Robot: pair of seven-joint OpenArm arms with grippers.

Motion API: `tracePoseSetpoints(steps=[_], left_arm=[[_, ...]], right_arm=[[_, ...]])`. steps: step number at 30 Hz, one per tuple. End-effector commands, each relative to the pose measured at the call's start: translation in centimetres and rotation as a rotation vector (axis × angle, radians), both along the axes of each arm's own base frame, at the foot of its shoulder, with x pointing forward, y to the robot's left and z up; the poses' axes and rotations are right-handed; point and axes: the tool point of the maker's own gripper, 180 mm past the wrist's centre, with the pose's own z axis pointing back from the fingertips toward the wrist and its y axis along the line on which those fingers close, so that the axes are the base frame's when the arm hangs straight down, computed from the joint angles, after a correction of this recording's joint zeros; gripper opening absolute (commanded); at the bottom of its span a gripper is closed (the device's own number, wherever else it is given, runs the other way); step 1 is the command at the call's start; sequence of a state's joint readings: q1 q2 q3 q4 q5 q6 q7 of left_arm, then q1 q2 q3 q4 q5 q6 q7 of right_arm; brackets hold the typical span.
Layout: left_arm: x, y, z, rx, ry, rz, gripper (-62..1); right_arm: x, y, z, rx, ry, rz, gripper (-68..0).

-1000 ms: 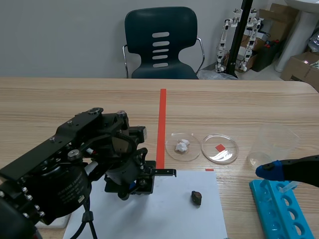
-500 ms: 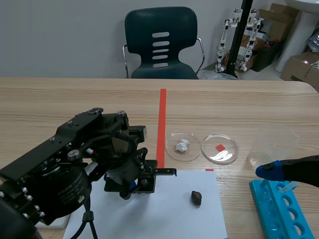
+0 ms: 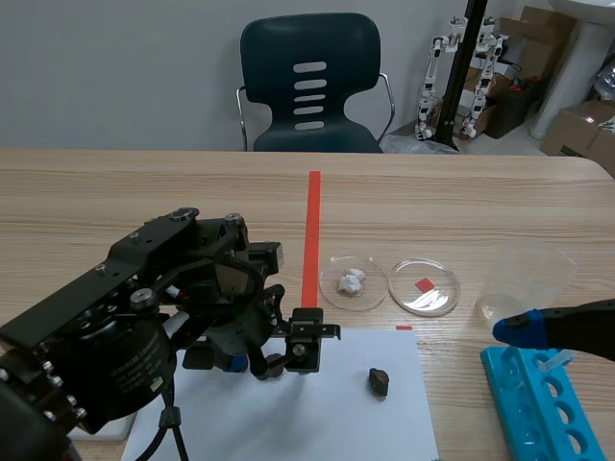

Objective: Put the middle mineral back

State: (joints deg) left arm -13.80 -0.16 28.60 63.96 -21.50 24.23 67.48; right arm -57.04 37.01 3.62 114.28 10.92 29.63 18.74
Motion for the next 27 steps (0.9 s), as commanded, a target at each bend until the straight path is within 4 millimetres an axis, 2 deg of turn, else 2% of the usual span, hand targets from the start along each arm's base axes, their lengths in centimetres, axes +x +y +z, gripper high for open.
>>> tracePoseSetpoints(steps=[1,5,7,10,11,27], left_arm=[[0.23,-0.66,0.47,-0.016,-0.009,-0.006,-16.7],[0.13,-0.65,0.44,-0.016,-0.004,-0.007,-15.4],[0.2,-0.78,0.49,-0.024,-0.007,-0.005,-10.9],[0.1,-0.93,0.49,-0.033,-0.001,-0.003,0.1],[0.06,-1.01,0.5,-0.038,0.001,-0.002,1.4],[0.41,-0.76,0.37,-0.067,-0.061,0.024,1.4]], right_arm=[[0.13,0.13,0.43,0.013,-0.01,0.008,0.4],[0.13,0.13,0.43,0.013,-0.01,0.008,0.4],[0.13,0.13,0.43,0.013,-0.01,0.008,0.4],[0.13,0.13,0.43,0.013,-0.01,0.008,0.4],[0.13,0.13,0.43,0.013,-0.01,0.008,0.4],[0.13,0.12,0.42,0.013,-0.01,0.008,0.4]])
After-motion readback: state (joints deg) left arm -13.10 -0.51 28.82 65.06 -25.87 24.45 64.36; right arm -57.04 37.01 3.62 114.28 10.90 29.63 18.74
